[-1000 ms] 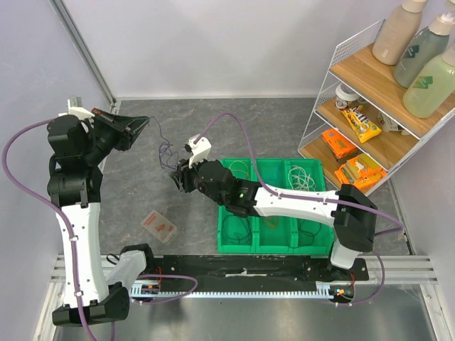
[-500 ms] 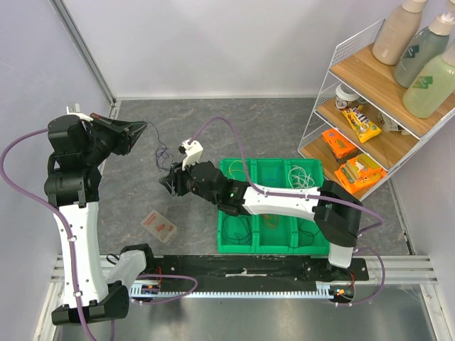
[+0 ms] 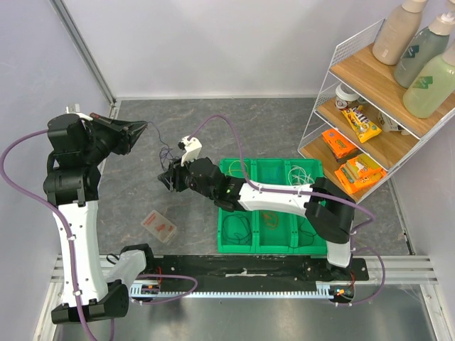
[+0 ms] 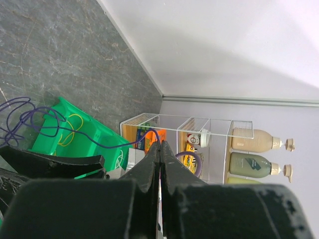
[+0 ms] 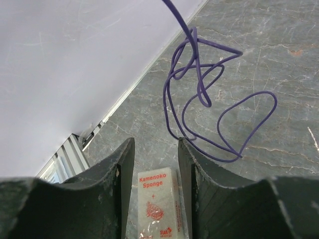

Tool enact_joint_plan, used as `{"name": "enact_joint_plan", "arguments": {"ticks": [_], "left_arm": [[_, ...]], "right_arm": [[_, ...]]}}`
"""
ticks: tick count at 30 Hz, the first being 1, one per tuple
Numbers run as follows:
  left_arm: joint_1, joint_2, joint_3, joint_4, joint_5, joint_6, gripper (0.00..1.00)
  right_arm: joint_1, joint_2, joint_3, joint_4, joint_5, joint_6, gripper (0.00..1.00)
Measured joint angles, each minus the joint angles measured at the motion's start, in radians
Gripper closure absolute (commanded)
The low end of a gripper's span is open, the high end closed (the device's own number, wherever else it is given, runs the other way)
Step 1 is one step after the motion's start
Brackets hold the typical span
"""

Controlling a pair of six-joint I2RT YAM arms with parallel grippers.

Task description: Untangle the cables

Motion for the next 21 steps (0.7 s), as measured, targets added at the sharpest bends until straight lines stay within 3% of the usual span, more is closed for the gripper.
{"name": "enact_joint_plan", "arguments": {"ticks": [21], "left_arm": [[0.000,0.000,0.003,-0.003,0.010,-0.020,0.98]], "right_arm": [[-0.006,0.074,0.115,-0.047,0.088,-0.075,0.54]]}}
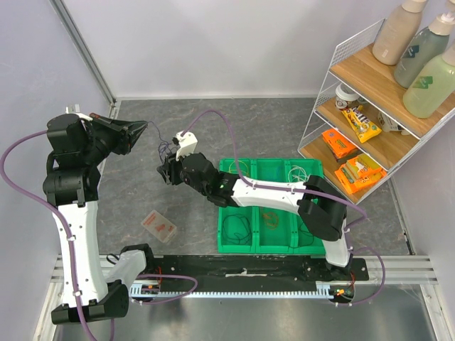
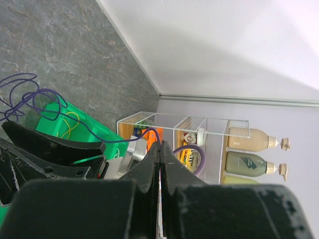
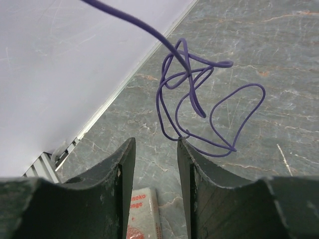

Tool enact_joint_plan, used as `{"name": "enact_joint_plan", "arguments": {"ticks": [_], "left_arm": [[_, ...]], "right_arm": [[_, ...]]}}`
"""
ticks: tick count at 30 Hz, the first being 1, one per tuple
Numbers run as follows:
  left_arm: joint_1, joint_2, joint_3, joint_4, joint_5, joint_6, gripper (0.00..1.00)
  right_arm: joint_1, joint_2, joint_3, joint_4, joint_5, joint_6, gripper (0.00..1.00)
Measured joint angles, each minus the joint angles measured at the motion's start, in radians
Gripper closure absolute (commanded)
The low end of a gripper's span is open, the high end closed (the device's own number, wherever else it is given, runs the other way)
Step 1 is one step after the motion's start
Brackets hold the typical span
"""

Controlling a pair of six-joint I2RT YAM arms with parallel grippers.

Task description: Untangle the cables

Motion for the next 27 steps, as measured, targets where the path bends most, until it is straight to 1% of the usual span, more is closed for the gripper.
{"name": "enact_joint_plan", "arguments": {"ticks": [6,11,19,24,27], "left_arm": [[0.000,0.000,0.000,0.000,0.000,-0.005,0.98],[0.000,0.000,0.000,0.000,0.000,-0.007,0.98],[0.000,0.000,0.000,0.000,0.003,-0.009,0.98],[0.000,-0.001,0.000,0.001,0.018,-0.014,0.98],[0.000,-0.005,0.000,0.001,0.018,-0.017,0.98]], "right_arm": [[0.001,0.006,0.019,-0.018,0.033,-0.031,0.56],[0.012,0.034,0.064,-0.048,0.083,-0.087,0.57],[0.085,0.091,0.166,-0.102,0.256,-0.207,0.59],[0.120,0.129,0.211,-0.126,0.354,-0.245,0.64],[0.128,0.148,0.224,-0.130,0.397,-0.257,0.73]]}}
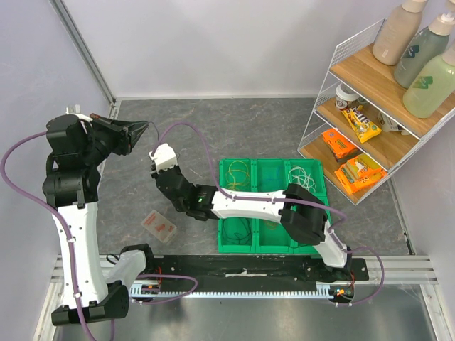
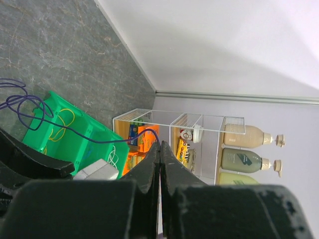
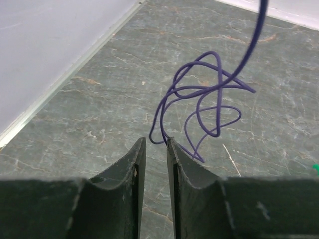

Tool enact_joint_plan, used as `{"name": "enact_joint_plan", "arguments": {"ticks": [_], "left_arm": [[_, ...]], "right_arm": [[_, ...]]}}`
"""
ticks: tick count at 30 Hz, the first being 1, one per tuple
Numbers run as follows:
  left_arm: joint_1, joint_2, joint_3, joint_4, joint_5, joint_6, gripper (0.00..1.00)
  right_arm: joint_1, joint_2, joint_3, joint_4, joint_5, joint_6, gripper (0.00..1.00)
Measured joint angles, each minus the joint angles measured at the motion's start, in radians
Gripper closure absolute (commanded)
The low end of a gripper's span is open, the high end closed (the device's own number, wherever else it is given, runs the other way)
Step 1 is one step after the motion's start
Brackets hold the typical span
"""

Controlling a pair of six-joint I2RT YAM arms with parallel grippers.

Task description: Untangle the cables

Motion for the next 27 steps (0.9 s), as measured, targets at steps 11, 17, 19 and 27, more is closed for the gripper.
{"name": "enact_joint_plan", "arguments": {"ticks": [11,17,19,27], "left_arm": [[0.000,-0.012,0.000,0.000,-0.004,-0.003,0.98],[0.000,-0.008,-0.007,0.008,-0.051,0.001,0.98],[0.000,-0.005,-0.024,0.018,-0.054,0.001,0.98],[0.000,0.026,-0.076,0.071,0.005,0.001,0.98]], "right_arm": [[0.008,0.002,-0.046,0.087,0.109,-0.074,1.00],[0.012,-0.179,-0.323,0.137,-0.017,-0.096,1.00],[0.012,-0.268,-0.412,0.134,-0.081,-0.094,1.00],[-0.091,-0.406,-0.468,0.132,-0.464,-0.020,0.59]]}}
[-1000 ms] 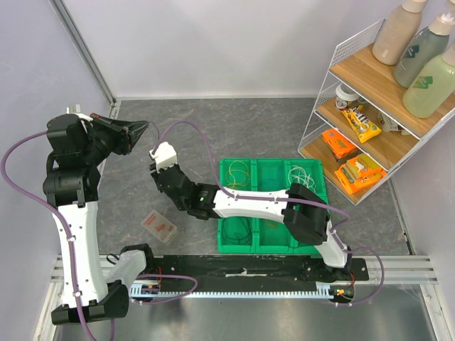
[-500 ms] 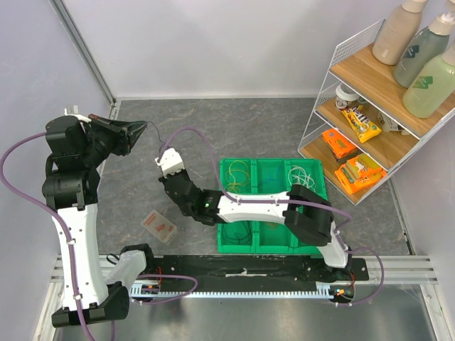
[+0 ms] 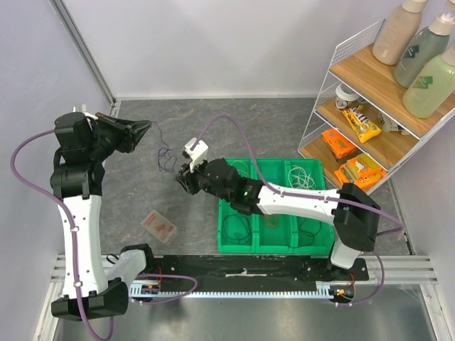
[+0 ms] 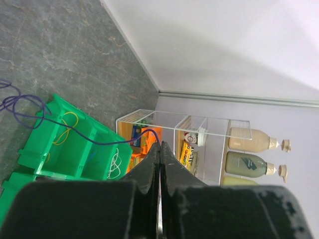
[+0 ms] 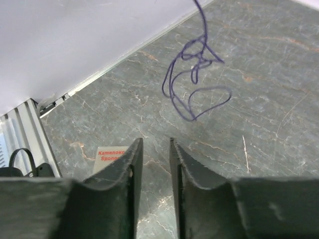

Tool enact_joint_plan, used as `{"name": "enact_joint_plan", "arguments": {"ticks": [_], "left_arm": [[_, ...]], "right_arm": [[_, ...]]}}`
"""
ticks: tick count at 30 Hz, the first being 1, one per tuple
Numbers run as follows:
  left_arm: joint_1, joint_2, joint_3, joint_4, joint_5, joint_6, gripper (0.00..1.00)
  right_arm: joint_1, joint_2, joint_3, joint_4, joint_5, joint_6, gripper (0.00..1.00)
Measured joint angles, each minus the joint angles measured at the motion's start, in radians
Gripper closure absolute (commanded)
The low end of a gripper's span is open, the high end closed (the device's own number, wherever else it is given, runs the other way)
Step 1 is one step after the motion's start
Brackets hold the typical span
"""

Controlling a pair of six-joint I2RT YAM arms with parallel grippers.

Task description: Untangle the cables

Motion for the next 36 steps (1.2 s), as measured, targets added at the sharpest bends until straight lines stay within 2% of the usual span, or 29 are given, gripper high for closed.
{"name": "enact_joint_plan", "arguments": {"ticks": [6,8,10,18,19,20,21,22,23,24,25,26,27,28,31,33,36], "left_arm": [[0.000,-0.023,0.000,0.034,0.049,0.008,0.98],[0.000,-0.029,0.000,0.045,0.070,0.019,0.98],[0.000,-0.030,-0.004,0.060,0.105,0.034,0.98],[0.000,-0.019,-0.105,0.197,0.303,0.087,0.98],[0.000,-0.016,-0.112,0.211,0.324,0.090,0.98],[0.000,-0.014,-0.118,0.226,0.343,0.092,0.98],[0.000,-0.014,-0.120,0.237,0.354,0.093,0.98],[0.000,-0.014,-0.122,0.252,0.368,0.095,0.99],[0.000,-0.015,-0.122,0.269,0.381,0.096,0.98],[0.000,-0.015,-0.123,0.288,0.393,0.098,0.98],[0.000,-0.015,-0.123,0.306,0.403,0.100,0.88],[-0.001,-0.015,-0.125,0.321,0.416,0.106,0.57],[-0.001,-0.015,-0.129,0.335,0.427,0.120,0.35],[-0.001,-0.012,-0.130,0.343,0.442,0.142,0.07],[-0.001,-0.005,-0.130,0.325,0.451,0.217,0.06],[-0.001,-0.007,-0.140,0.288,0.434,0.286,0.10],[-0.001,-0.045,-0.193,0.248,0.381,0.370,0.28]], "right_arm": [[-0.173,0.013,-0.024,0.041,-0.247,0.097,0.39],[-0.224,0.013,-0.019,0.039,-0.301,0.097,0.30],[-0.242,0.013,0.002,0.020,-0.333,0.074,0.25],[-0.235,0.014,0.184,-0.035,-0.448,-0.009,0.22],[-0.236,0.014,0.206,-0.034,-0.455,-0.012,0.25],[-0.236,0.016,0.226,-0.032,-0.461,-0.012,0.32],[-0.236,0.018,0.238,-0.028,-0.464,-0.012,0.51],[-0.236,0.026,0.256,-0.026,-0.467,-0.006,0.83],[-0.236,0.032,0.269,-0.025,-0.470,-0.008,1.00],[-0.236,0.044,0.286,-0.027,-0.471,0.004,1.00],[-0.236,0.056,0.303,-0.031,-0.471,0.016,1.00],[-0.237,0.064,0.315,-0.037,-0.469,0.033,1.00],[-0.238,0.071,0.325,-0.044,-0.469,0.052,1.00],[-0.239,0.072,0.327,-0.049,-0.468,0.065,1.00],[-0.251,0.072,0.336,-0.077,-0.460,0.114,1.00],[-0.270,0.068,0.345,-0.108,-0.460,0.151,1.00],[-0.321,0.050,0.352,-0.156,-0.483,0.219,1.00]]}}
